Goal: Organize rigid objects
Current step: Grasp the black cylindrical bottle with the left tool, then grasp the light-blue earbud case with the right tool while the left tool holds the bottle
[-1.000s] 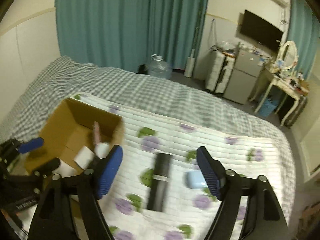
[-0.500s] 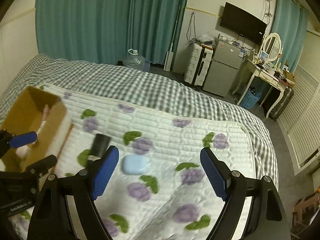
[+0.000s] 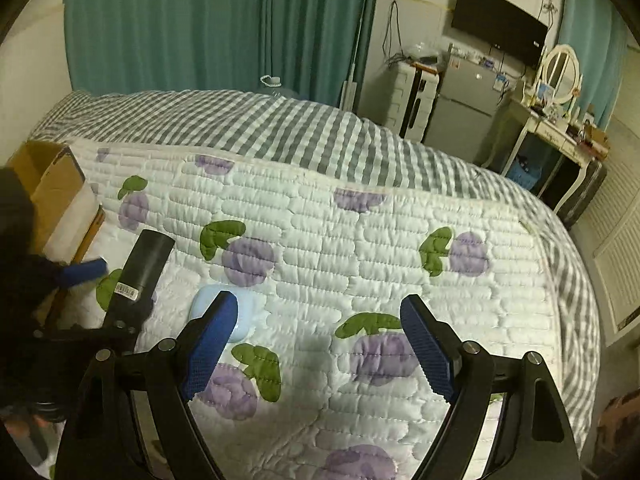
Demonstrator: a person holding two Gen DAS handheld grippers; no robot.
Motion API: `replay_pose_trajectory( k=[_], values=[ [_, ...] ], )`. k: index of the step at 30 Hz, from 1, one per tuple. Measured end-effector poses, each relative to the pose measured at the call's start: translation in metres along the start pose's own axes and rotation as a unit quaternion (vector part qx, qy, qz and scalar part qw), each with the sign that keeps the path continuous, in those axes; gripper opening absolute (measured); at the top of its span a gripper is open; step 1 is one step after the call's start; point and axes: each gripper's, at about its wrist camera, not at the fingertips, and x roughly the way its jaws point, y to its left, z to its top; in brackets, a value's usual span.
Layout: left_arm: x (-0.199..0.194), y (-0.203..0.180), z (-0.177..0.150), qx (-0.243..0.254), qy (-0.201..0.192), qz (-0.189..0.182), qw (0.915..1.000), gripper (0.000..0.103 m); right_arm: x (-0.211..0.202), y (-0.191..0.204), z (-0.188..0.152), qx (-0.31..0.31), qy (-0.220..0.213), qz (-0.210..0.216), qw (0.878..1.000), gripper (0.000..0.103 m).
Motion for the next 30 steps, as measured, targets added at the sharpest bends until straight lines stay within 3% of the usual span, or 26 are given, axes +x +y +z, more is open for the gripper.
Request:
replay_pose_trajectory(
  k=[6, 8, 12, 22, 30],
  values=[
    [0.003, 0.002, -0.010, 0.005, -0.023, -0.015, 0.9996, 0.061, 0.006, 0.009, -0.001, -0.014, 0.008, 0.007, 1.000, 0.084],
    [0.000, 0.004, -0.014, 0.009, -0.026, -0.032, 0.9991, 0.049, 0.008, 0.009, 0.000, -0.013, 0.009, 0.009, 1.000, 0.084],
    [-0.005, 0.001, -0.018, 0.018, -0.026, -0.044, 0.9986, 0.043, 0.009, 0.012, 0.001, -0.013, 0.011, 0.016, 1.000, 0.084],
    [-0.040, 0.023, -0.016, -0.026, -0.063, -0.036, 0.9970, 0.042, 0.027, 0.030, 0.006, -0.043, 0.041, 0.065, 0.996, 0.069],
    [-0.041, 0.029, -0.017, -0.040, -0.061, -0.029, 0.9969, 0.042, 0.046, 0.046, 0.005, -0.067, 0.074, 0.092, 0.991, 0.062]
  ],
)
